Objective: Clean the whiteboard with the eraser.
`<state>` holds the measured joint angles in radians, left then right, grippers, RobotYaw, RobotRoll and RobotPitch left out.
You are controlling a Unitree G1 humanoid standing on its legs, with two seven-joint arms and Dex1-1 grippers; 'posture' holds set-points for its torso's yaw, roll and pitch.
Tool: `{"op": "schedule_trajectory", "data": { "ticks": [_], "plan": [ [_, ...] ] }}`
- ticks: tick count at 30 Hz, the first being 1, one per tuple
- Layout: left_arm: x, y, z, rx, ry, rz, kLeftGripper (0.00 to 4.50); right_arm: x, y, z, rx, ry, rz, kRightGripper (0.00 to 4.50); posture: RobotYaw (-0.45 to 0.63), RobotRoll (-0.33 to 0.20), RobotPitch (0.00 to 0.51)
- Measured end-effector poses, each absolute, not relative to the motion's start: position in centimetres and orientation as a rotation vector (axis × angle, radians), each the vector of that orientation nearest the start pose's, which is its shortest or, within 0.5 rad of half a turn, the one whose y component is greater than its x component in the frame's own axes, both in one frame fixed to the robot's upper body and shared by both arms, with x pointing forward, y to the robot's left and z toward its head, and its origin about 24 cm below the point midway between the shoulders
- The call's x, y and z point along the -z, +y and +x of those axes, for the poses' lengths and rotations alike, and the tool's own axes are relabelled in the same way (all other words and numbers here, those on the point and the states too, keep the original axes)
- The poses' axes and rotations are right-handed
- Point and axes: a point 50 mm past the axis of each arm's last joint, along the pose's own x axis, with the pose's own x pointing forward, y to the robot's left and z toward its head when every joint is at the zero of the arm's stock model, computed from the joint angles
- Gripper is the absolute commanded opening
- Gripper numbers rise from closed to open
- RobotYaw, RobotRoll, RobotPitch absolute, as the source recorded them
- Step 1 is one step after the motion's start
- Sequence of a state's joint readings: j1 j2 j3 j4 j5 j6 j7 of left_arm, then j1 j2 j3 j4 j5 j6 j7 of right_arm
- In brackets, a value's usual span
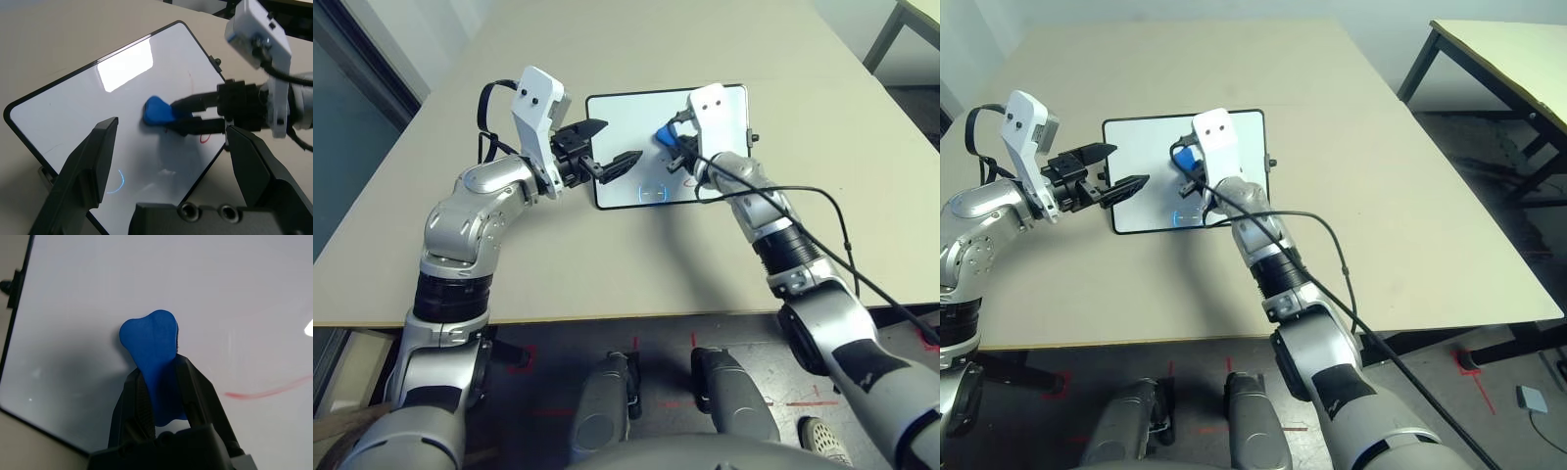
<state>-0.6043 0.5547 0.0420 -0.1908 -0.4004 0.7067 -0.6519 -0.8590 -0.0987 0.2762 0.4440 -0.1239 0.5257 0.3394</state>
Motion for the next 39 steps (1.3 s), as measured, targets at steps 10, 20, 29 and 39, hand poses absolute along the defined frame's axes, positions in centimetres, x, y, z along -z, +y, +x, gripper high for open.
{"op": "schedule_trajectory", "data": {
  "ticks": [10,20,29,39],
  "plan": [
    [-21.3,16.9,30.8,0.755,-0.012,0.22,4.5,-12.2,-5.5,36.6,-0.587,0.25,-0.49,0.84,0.04,0.0,0.172],
    [-21.3,16.9,30.9,0.757,-0.012,0.217,4.5,-14.9,-9.7,38.6,-0.41,0.232,-0.459,0.83,0.03,0.0,0.172],
    [-21.3,16.8,30.9,0.759,-0.014,0.217,4.5,-18.3,-11.0,39.2,-0.324,0.131,-0.417,0.83,0.03,0.0,0.171],
    [-21.4,16.7,30.9,0.767,-0.014,0.219,4.5,-20.6,-12.8,39.9,-0.172,0.03,-0.35,0.83,0.03,0.0,0.17]
  ]
}}
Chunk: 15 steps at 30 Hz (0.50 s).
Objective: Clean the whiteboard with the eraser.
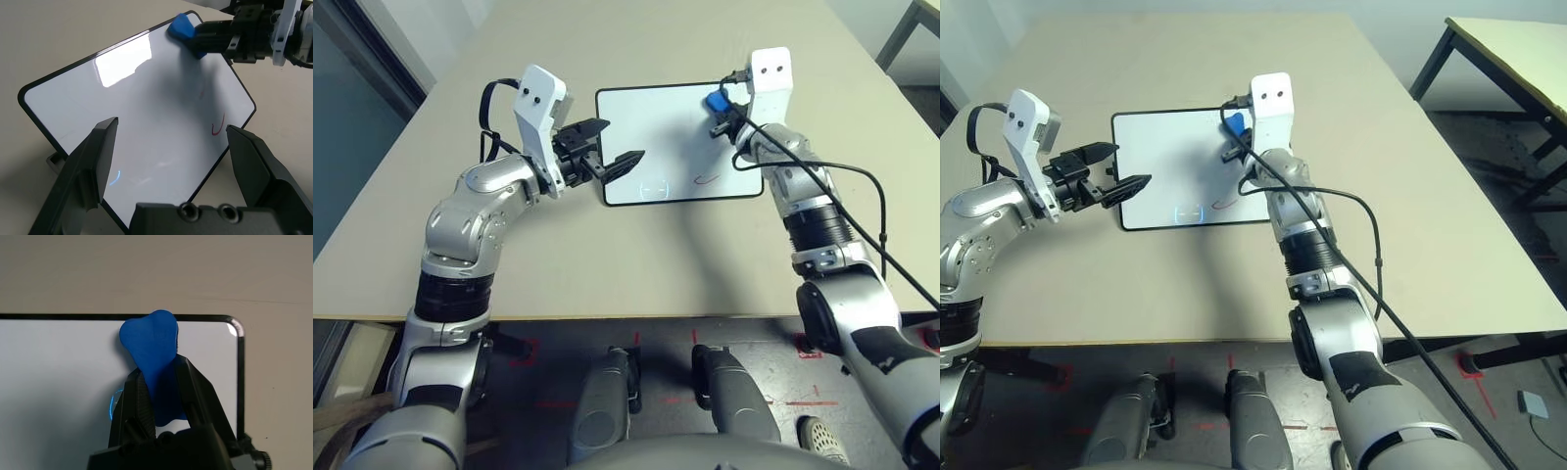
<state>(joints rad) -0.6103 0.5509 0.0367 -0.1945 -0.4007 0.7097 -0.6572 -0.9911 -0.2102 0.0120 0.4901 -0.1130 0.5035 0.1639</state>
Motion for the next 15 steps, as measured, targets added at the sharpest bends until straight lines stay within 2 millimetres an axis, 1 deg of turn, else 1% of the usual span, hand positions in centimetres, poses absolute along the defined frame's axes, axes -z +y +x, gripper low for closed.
{"op": "schedule_trajectory", "data": {
  "ticks": [6,11,15],
  "plan": [
    [-21.3,16.6,30.9,0.772,-0.012,0.22,4.5,-20.5,-12.9,40.0,-0.16,0.045,-0.348,0.83,0.03,0.0,0.171],
    [-21.3,16.6,30.9,0.774,-0.012,0.219,4.5,-19.7,-12.8,39.6,-0.178,0.072,-0.352,0.83,0.03,0.0,0.171],
    [-21.3,16.5,30.9,0.774,-0.012,0.219,4.5,-19.0,-12.3,39.1,-0.204,0.088,-0.35,0.83,0.03,0.0,0.177]
  ]
}}
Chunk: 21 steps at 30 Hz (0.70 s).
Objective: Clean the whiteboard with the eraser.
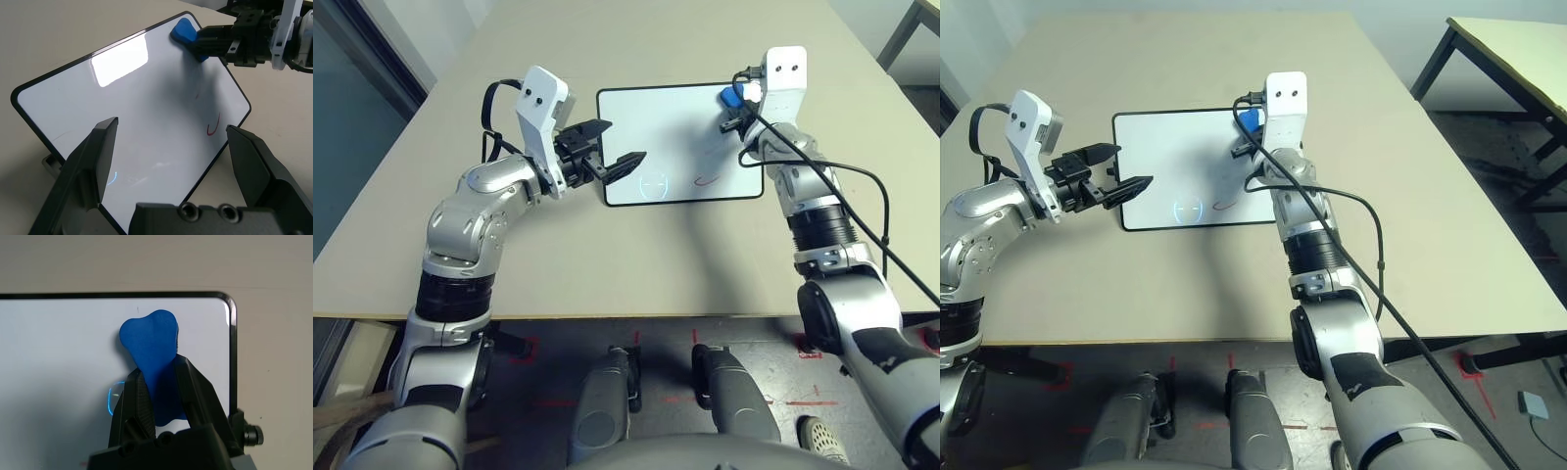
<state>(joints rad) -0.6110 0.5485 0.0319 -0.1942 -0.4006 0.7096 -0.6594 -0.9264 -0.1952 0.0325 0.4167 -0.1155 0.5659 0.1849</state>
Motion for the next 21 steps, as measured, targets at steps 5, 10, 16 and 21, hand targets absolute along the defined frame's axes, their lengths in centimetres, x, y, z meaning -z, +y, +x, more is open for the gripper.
{"op": "schedule_trajectory", "data": {
  "ticks": [5,10,16,21],
  "plan": [
    [-21.3,16.5,30.9,0.776,-0.012,0.219,4.5,-18.1,-11.6,38.6,-0.234,0.114,-0.354,0.83,0.03,0.0,0.177],
    [-21.3,16.5,30.9,0.775,-0.011,0.219,4.5,-17.0,-11.2,38.0,-0.262,0.148,-0.35,0.83,0.03,0.0,0.177],
    [-21.3,16.5,30.9,0.775,-0.011,0.219,4.5,-16.0,-10.7,37.3,-0.297,0.178,-0.357,0.83,0.03,0.0,0.177],
    [-21.3,16.5,30.9,0.775,-0.011,0.219,4.5,-16.0,-10.6,37.2,-0.308,0.182,-0.359,0.83,0.03,0.0,0.178]
  ]
}}
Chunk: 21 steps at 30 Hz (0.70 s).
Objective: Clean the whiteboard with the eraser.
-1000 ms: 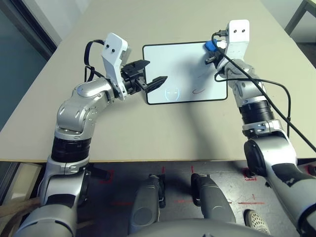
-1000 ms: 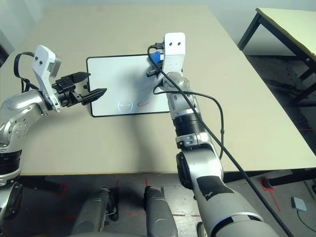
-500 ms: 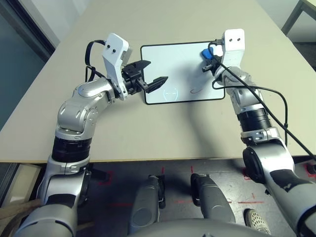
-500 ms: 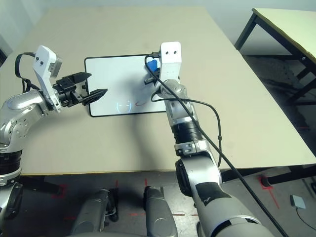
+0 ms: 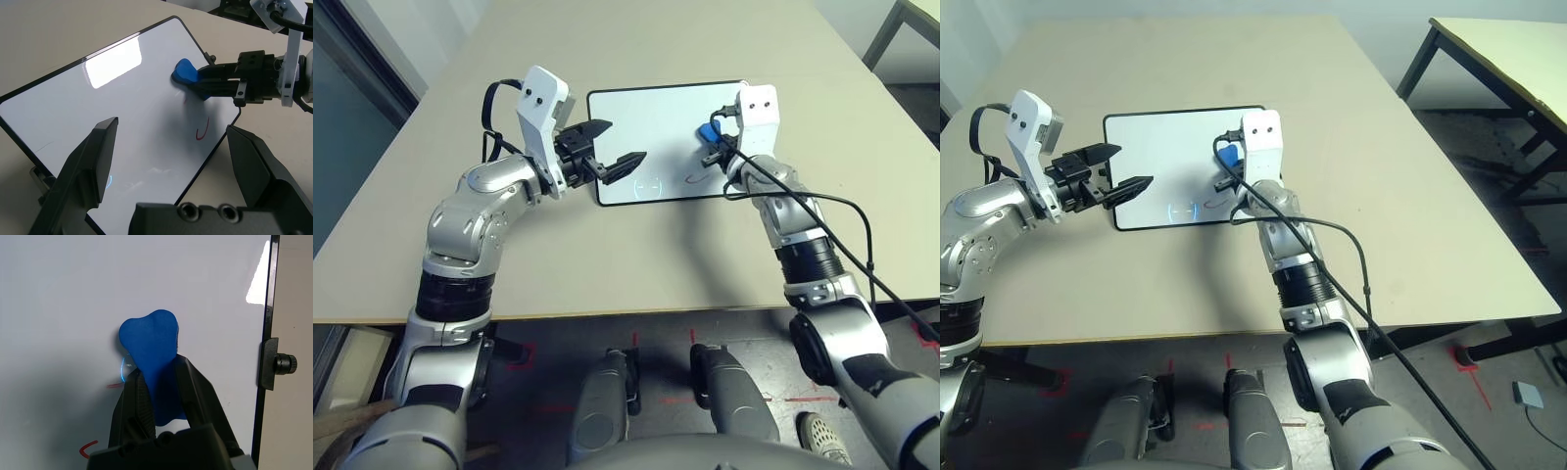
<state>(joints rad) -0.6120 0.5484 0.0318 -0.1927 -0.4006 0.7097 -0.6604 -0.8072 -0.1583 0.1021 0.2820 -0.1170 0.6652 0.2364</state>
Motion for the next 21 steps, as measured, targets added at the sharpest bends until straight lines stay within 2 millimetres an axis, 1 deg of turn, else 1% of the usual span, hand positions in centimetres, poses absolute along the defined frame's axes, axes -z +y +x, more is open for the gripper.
{"op": "schedule_trajectory", "data": {
  "ticks": [4,8,13,15,18,21],
  "plan": [
    [-21.3,16.5,30.9,0.775,-0.011,0.218,4.5,-16.0,-10.5,37.3,-0.311,0.181,-0.358,0.82,0.03,0.0,0.178],
    [-21.3,16.5,30.9,0.775,-0.012,0.218,4.5,-16.8,-10.9,37.9,-0.281,0.151,-0.346,0.82,0.03,0.0,0.178],
    [-21.3,16.5,30.9,0.775,-0.012,0.218,4.5,-18.1,-12.4,38.8,-0.201,0.112,-0.309,0.82,0.03,0.0,0.178],
    [-21.3,16.5,30.9,0.775,-0.012,0.218,4.5,-18.4,-12.6,39.0,-0.184,0.094,-0.302,0.82,0.03,0.0,0.178],
    [-21.3,16.5,30.9,0.774,-0.01,0.217,4.5,-18.6,-12.6,39.0,-0.183,0.082,-0.3,0.82,0.03,0.0,0.179],
    [-21.3,16.6,30.9,0.774,-0.01,0.217,4.5,-18.3,-12.4,38.9,-0.195,0.087,-0.299,0.82,0.03,0.0,0.18]
  ]
}}
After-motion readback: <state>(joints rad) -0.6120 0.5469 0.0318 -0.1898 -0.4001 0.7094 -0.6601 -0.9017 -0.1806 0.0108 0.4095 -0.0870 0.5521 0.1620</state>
